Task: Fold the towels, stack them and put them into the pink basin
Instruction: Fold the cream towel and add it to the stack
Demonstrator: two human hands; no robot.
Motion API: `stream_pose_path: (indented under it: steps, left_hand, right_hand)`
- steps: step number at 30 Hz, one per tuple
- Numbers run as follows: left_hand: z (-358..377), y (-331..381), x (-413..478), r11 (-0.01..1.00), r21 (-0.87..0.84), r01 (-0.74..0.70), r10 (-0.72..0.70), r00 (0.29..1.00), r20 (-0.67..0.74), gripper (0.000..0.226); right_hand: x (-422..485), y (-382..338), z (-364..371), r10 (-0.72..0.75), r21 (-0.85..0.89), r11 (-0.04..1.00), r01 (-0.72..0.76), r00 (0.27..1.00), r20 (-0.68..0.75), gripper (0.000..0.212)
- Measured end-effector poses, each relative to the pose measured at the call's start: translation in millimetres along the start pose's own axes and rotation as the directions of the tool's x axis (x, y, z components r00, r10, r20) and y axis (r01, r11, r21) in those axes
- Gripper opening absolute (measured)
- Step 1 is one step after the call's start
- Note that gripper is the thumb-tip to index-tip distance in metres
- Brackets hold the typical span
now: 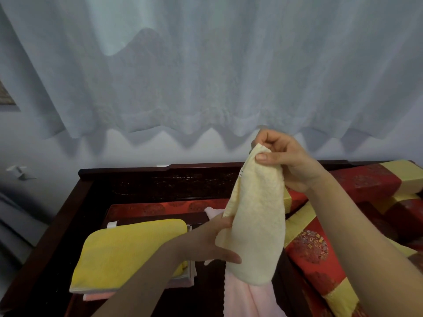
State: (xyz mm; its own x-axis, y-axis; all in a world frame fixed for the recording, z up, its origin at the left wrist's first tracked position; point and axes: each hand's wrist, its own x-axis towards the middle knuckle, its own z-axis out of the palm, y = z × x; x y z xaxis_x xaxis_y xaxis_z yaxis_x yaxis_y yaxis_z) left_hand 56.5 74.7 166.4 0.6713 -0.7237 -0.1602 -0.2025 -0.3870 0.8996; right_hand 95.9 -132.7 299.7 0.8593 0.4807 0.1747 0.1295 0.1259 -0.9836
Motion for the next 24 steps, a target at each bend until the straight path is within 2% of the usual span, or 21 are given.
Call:
stream_pose_path:
  steps: [4,7,10,13,14,15,17,18,19,21,22,24]
  left_hand:
    - [-8.1,-4.1,0.1,0.973,0.219,0.071,-0.105,0.983,0.151,0.078]
    - [-17.6,-16.1,-9.8,0.897,0.397,0.195,-0.264,0.956,0.128,0.083]
    - [-22.3,-20.4,-26.6,0.877,0.439,0.197,-0.292,0.943,0.16,0.047]
    - [-27.5,-29.4,-44.1,0.882,0.446,0.149,-0.227,0.965,0.127,0.037]
    - [-29.6,-33.1,-49.4,0.836,0.533,0.13,-0.203,0.976,0.08,0.032]
    - [-31.7,-35.2,-54.2,0.734,0.672,0.097,-0.136,0.991,0.005,0.025]
    - [-37.3,-36.3,-62.2,0.454,0.89,0.038,0.109,0.989,-0.098,0.013]
    - [-39.2,-34.2,-65.8,0.407,0.913,0.033,0.183,0.976,-0.117,0.015]
    - [-40.6,-30.4,-68.7,0.383,0.924,0.008,0.262,0.958,-0.117,0.018]
    - [-42.7,-16.9,-76.4,0.382,0.922,-0.066,0.411,0.906,-0.105,0.009]
    - [-42.6,-5.9,-81.2,0.389,0.916,-0.097,0.474,0.874,-0.108,0.004]
    - [-39.7,16.9,-88.7,0.448,0.882,-0.145,0.583,0.795,-0.166,0.011]
  right_hand:
    - [-5.5,3.0,-6.6,0.019,-0.028,0.999,-0.02,0.998,-0.052,0.014]
    - [-12.2,8.3,-16.9,0.056,-0.047,0.997,-0.062,0.991,-0.124,0.021]
    - [-19.4,16.1,-29.4,0.082,-0.032,0.995,-0.092,0.969,-0.231,0.02]
    - [-26.6,26.1,-40.5,0.112,-0.071,0.988,-0.138,0.95,-0.291,0.027]
    - [-29.8,29.9,-43.4,0.115,-0.078,0.986,-0.146,0.944,-0.308,0.03]
    - [-33.2,33.2,-45.8,0.117,-0.078,0.986,-0.15,0.937,-0.328,0.031]
    - [-40.0,38.5,-48.9,0.12,-0.062,0.986,-0.152,0.924,-0.364,0.025]
    - [-42.7,40.2,-49.9,0.127,-0.054,0.986,-0.159,0.918,-0.375,0.024]
    - [-45.1,41.6,-50.9,0.136,-0.05,0.985,-0.167,0.914,-0.382,0.023]
    - [-47.9,42.2,-53.1,0.137,-0.04,0.985,-0.167,0.907,-0.397,0.021]
    - [-48.9,41.9,-54.8,0.129,-0.03,0.988,-0.154,0.904,-0.408,0.019]
    - [-49.8,41.3,-57.7,0.106,0.0,0.993,-0.117,0.897,-0.429,0.014]
